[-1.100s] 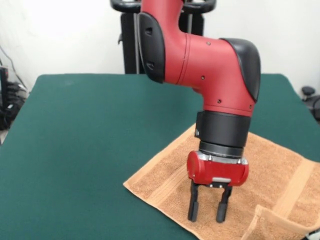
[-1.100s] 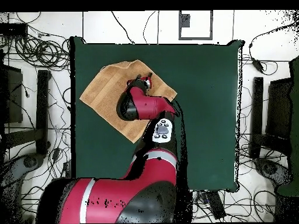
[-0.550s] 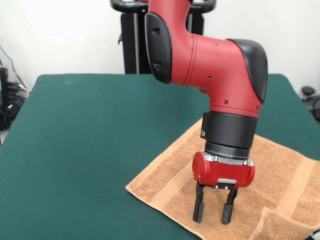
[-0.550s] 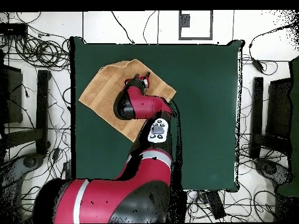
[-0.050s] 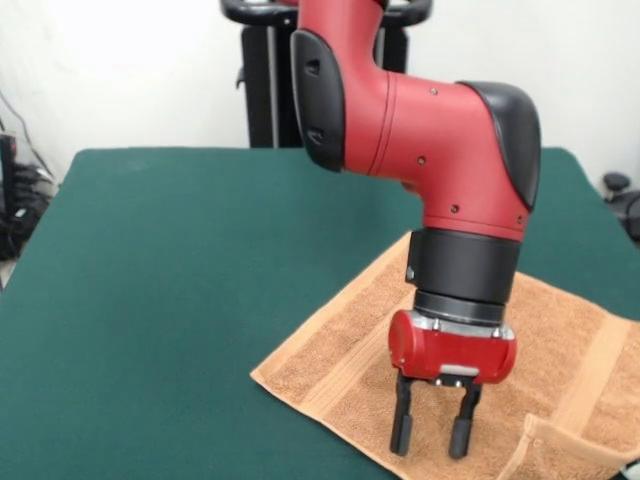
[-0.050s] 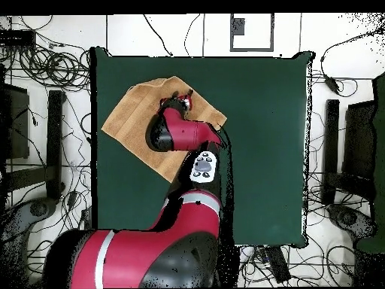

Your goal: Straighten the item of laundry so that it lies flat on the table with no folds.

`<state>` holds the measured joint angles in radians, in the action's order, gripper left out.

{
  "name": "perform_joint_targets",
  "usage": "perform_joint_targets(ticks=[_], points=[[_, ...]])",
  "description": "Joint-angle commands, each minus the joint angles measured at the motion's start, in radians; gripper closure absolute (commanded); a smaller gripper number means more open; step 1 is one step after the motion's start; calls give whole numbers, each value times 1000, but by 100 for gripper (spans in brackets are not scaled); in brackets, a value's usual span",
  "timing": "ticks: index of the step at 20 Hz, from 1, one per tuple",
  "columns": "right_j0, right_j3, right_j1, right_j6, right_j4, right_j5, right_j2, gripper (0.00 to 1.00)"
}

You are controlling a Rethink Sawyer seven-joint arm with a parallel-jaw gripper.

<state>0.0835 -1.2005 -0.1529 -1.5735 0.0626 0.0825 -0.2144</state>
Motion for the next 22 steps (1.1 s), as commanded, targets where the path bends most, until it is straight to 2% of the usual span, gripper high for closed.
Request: perform_joint_targets(ticks=[1, 11, 14, 22], points=[[33, 79, -7, -139, 55, -144, 40, 0], [39, 131, -7, -161, 91, -225, 57, 0], [39, 149, 12, -175, 112, -235, 81, 0], [77, 172, 76, -216, 183, -202, 57, 0]])
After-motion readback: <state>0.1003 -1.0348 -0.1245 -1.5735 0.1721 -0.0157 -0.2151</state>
